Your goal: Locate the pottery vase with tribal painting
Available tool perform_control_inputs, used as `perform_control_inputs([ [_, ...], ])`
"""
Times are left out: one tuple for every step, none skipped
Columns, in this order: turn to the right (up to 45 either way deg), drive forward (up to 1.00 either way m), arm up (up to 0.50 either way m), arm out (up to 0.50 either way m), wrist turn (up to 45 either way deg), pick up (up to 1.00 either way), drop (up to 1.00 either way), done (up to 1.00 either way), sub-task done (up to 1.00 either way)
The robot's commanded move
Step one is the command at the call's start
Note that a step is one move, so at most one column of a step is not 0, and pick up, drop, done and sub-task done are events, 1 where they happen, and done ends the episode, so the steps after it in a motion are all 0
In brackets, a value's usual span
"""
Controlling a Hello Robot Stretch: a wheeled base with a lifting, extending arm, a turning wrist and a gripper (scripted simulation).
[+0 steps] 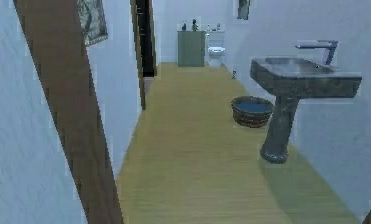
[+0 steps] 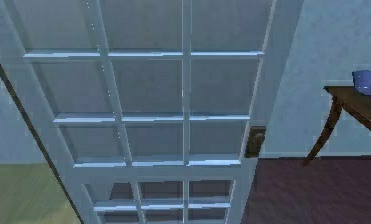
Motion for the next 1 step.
perform_control_inputs([
  [-21.0,0.00,0.00,0.00,0.0,0.00,0.00,0.00,0.00],
])
